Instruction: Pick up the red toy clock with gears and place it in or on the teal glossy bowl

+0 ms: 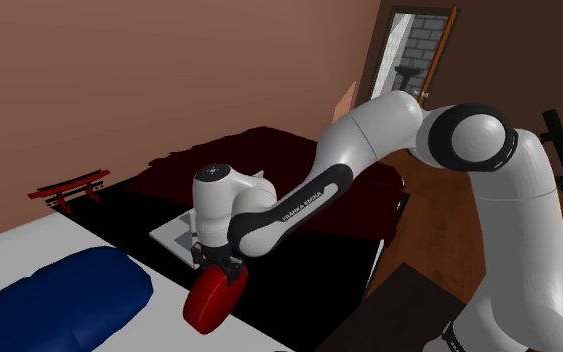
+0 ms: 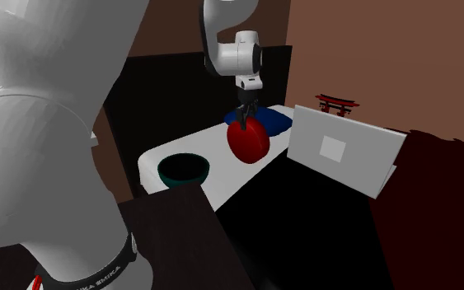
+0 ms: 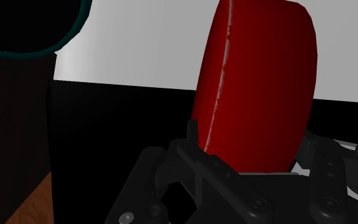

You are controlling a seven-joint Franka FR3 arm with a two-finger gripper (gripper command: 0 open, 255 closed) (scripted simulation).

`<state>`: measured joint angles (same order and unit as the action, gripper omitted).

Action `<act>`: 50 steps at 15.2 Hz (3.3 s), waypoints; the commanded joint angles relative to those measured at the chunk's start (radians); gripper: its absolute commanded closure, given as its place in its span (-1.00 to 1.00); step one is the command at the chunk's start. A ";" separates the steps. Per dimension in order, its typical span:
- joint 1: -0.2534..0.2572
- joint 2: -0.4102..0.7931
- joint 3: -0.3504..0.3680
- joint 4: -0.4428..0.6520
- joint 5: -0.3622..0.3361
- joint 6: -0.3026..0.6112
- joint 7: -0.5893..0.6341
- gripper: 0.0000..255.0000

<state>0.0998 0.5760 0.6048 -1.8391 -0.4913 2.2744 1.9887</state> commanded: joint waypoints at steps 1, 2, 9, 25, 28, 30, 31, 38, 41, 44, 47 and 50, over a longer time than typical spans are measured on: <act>-0.007 -0.021 0.012 -0.001 0.014 -0.017 -0.007 1.00; -0.010 -0.030 0.016 0.001 0.021 -0.025 -0.012 1.00; -0.032 -0.086 0.047 0.017 0.067 -0.089 -0.042 1.00; -0.073 -0.221 0.109 0.048 0.171 -0.228 -0.098 1.00; -0.103 -0.336 0.150 -0.067 0.243 -0.203 -0.099 1.00; -0.118 -0.417 0.175 -0.136 0.301 -0.192 -0.107 1.00; -0.124 -0.458 0.186 -0.169 0.333 -0.188 -0.114 1.00; -0.090 -0.759 0.212 -0.356 0.581 -0.209 -0.181 1.00; -0.039 -0.879 0.198 -0.415 0.672 -0.244 -0.198 1.00; 0.022 -0.987 0.180 -0.462 0.746 -0.289 -0.198 1.00; 0.085 -1.084 0.166 -0.498 0.805 -0.340 -0.185 1.00; 0.084 -1.072 0.181 -0.529 0.807 -0.297 -0.181 1.00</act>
<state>0.1818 -0.4952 0.7811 -2.3599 0.3123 1.9670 1.8046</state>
